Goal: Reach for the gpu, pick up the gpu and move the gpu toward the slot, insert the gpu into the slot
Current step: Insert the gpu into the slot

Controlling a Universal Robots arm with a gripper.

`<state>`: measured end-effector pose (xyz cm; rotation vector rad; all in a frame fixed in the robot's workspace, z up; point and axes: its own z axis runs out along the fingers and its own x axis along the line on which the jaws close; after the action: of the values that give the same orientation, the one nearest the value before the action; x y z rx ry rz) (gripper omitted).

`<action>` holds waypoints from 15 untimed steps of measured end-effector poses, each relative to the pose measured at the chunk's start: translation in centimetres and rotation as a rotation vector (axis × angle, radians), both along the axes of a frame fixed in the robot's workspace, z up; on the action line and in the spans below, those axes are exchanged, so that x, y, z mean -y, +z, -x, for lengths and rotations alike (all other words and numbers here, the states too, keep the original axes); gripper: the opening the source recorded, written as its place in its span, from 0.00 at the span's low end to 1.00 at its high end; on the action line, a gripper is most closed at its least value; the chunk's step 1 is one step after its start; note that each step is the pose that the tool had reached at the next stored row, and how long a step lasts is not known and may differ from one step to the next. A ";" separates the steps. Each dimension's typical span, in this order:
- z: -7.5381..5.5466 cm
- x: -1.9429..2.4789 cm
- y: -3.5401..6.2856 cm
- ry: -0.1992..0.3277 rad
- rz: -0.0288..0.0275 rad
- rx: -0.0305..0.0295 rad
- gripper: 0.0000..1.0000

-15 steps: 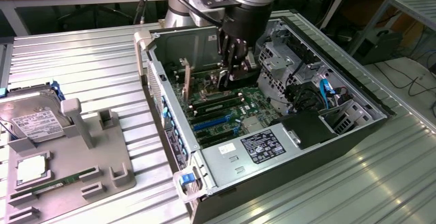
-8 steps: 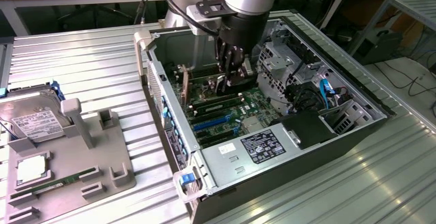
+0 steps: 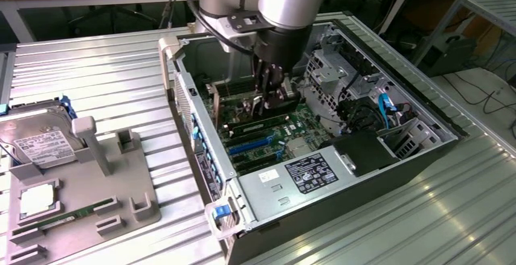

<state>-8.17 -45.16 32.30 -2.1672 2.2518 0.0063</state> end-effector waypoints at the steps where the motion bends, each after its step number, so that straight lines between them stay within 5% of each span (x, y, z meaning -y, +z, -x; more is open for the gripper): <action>1: 0.0 0.04 -0.24 0.000 0.0000 0.0000 0.28; 5: 0.0 0.54 -0.98 0.000 -0.0001 0.0000 0.28; 15: 0.2 0.54 -2.77 0.000 0.0002 -0.0001 0.28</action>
<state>-8.41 -45.70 29.53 -2.1675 2.2518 0.0063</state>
